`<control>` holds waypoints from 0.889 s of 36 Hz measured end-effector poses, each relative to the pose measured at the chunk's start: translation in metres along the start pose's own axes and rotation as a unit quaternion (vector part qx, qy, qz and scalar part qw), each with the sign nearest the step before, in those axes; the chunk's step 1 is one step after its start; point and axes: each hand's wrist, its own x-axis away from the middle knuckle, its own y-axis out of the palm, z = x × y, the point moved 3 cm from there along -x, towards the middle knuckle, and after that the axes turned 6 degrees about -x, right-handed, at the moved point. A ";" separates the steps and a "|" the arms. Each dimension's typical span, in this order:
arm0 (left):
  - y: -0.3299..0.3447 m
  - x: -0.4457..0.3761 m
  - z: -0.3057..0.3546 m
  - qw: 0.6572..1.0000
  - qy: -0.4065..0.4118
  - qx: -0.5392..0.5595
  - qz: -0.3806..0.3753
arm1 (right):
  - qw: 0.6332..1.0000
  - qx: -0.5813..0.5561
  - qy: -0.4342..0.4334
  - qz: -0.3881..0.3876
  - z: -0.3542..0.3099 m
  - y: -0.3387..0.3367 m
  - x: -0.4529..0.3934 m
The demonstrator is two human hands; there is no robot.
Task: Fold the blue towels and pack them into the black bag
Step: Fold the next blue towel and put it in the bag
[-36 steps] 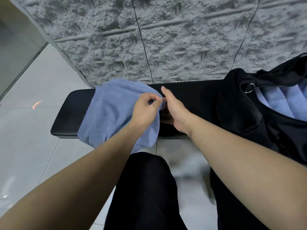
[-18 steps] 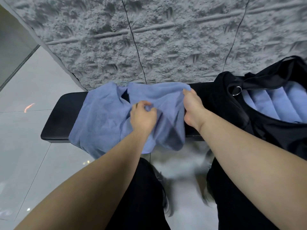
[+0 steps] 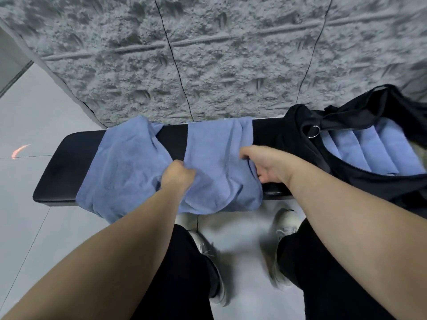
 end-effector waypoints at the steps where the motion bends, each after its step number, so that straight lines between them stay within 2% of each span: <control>1: 0.000 -0.001 -0.001 1.000 0.002 0.000 -0.002 | 1.000 0.030 0.003 -0.005 0.001 0.001 0.001; 4: 0.000 -0.001 -0.002 0.995 -0.001 0.097 0.015 | 0.997 0.066 -0.036 0.024 -0.003 0.003 0.002; 6: -0.002 0.000 -0.004 0.983 -0.005 0.180 0.037 | 0.994 0.028 -0.089 0.054 -0.009 0.001 -0.002; 9: -0.005 0.002 -0.007 0.971 -0.005 0.233 0.054 | 0.982 -0.036 -0.157 0.095 -0.015 -0.005 -0.010; 12: -0.008 0.003 -0.011 0.961 -0.009 0.274 0.036 | 0.973 -0.060 -0.182 0.133 -0.015 -0.013 -0.013; 16: -0.011 0.013 -0.011 0.950 -0.023 0.309 -0.041 | 0.979 -0.087 -0.151 0.110 -0.010 -0.022 -0.009; 19: -0.009 0.022 -0.010 0.937 -0.011 0.312 -0.155 | 0.988 -0.113 -0.105 0.028 -0.005 -0.023 0.004; 22: -0.006 0.037 -0.003 0.927 0.032 0.291 -0.236 | 0.987 -0.130 -0.086 -0.043 0.001 -0.022 0.017; 26: -0.002 0.053 0.003 0.908 0.078 0.288 -0.294 | 0.991 -0.102 -0.079 -0.020 0.012 -0.032 0.028; 29: -0.002 0.055 0.002 0.915 0.093 0.294 -0.261 | 0.993 -0.061 -0.094 0.030 0.017 -0.039 0.037; 32: -0.007 0.052 0.004 0.929 0.086 0.328 -0.151 | 0.989 -0.050 -0.112 0.083 0.019 -0.046 0.044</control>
